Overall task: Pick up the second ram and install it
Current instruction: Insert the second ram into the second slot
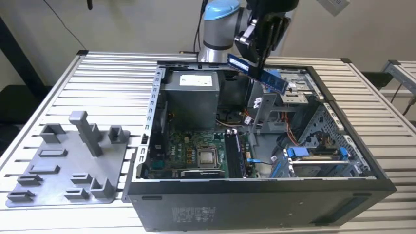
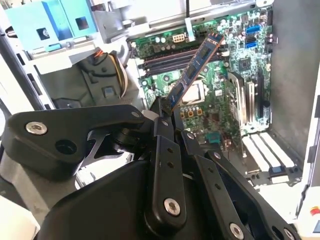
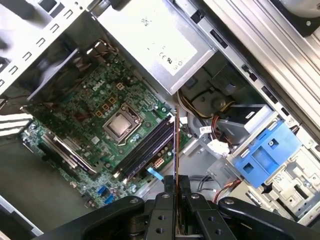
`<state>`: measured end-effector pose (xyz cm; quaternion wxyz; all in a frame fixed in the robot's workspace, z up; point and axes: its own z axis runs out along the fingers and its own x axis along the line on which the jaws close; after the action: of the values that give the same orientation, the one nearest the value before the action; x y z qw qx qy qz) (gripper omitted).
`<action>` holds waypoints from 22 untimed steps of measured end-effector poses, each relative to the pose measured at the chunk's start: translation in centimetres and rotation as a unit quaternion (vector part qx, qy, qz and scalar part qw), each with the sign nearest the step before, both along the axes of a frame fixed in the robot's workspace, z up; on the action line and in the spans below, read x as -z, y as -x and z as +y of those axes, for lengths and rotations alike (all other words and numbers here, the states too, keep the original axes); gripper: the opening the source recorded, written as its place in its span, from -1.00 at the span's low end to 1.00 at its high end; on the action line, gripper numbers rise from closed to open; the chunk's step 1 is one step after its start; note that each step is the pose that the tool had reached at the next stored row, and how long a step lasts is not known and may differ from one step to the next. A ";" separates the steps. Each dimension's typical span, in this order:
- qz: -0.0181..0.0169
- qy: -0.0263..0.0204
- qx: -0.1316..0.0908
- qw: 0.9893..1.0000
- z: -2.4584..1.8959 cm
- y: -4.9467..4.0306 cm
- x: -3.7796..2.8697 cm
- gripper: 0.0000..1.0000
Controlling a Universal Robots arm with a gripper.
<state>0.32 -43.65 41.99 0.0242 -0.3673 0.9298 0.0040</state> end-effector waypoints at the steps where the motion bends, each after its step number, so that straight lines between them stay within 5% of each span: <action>1: 0.000 0.000 0.004 1.000 0.00 0.00 0.00 -0.72; 13: 0.000 0.000 0.054 0.999 0.00 0.00 0.00 -0.72; 22: 0.000 0.000 0.089 0.996 0.00 0.00 0.00 -0.72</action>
<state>0.32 -43.65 41.99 0.0245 -0.2835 0.9587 0.0019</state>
